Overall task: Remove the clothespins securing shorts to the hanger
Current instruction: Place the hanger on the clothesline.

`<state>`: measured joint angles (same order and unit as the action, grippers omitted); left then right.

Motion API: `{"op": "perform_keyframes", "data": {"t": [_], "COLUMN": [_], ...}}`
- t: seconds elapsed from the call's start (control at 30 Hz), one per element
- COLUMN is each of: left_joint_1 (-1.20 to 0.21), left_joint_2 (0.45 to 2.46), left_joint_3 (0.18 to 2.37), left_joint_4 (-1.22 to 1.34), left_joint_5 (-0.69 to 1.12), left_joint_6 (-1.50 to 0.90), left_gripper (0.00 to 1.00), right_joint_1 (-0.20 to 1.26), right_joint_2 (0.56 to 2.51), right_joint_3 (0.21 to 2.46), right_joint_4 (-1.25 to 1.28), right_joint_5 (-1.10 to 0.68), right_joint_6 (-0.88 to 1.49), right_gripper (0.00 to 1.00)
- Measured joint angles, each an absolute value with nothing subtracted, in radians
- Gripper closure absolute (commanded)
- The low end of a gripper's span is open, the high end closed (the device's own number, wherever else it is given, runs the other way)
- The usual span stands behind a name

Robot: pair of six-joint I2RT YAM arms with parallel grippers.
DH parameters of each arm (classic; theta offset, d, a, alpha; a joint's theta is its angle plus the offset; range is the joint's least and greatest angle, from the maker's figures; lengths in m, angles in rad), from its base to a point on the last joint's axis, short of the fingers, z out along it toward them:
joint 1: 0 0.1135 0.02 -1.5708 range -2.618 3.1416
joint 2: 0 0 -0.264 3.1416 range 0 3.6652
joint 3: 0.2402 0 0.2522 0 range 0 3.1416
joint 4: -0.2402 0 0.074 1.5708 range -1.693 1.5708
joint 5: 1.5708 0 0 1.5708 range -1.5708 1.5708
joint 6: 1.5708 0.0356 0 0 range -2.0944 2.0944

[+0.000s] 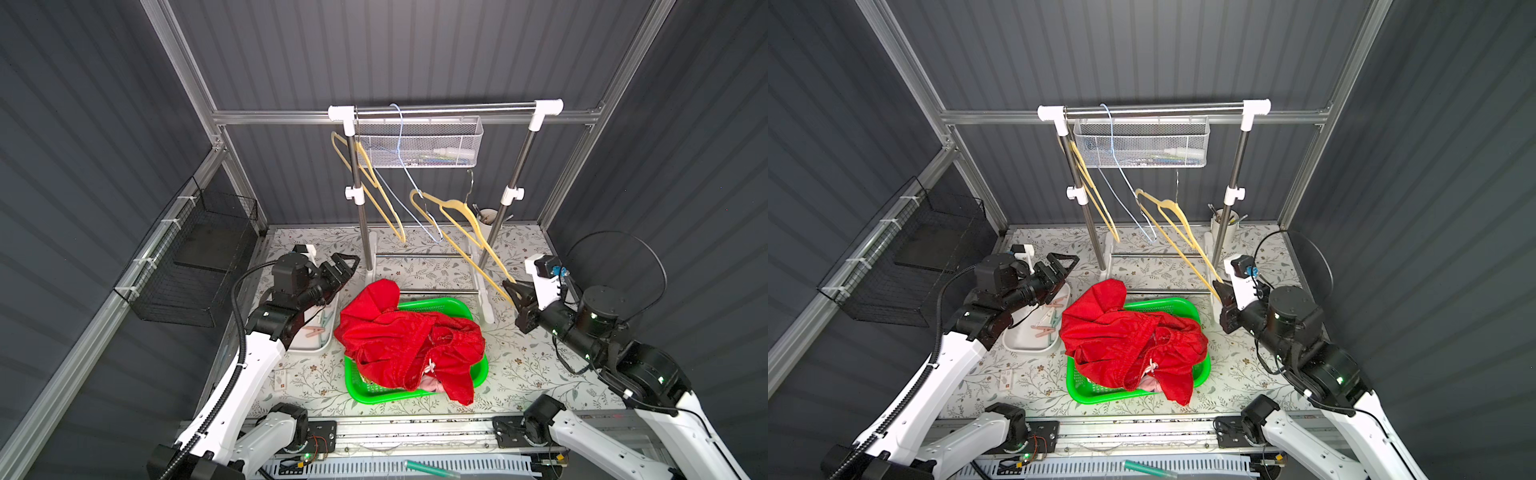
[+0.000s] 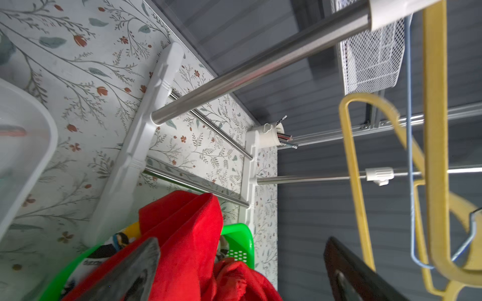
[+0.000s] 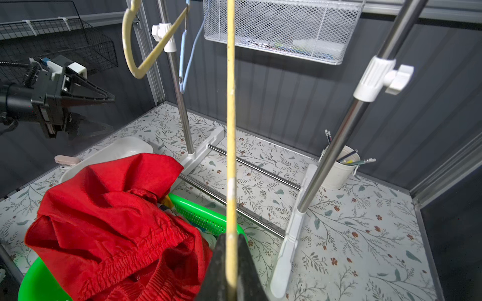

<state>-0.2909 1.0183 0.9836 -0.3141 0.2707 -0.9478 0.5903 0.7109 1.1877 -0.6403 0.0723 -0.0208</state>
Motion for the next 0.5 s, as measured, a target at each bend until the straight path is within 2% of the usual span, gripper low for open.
{"op": "perform_keyframes", "data": {"t": [0.5], "left_joint_1": [-0.291], "left_joint_2": [1.014], "left_joint_3": [1.099], "left_joint_4": [-0.583], "left_joint_5": [0.209], "left_joint_6": [-0.561], "left_gripper": [0.00], "right_joint_1": [0.424], "right_joint_2": [0.979], "right_joint_3": [1.507], "right_joint_4": [-0.675], "right_joint_5": [-0.151], "right_joint_6": [-0.117], "right_gripper": [1.00]}}
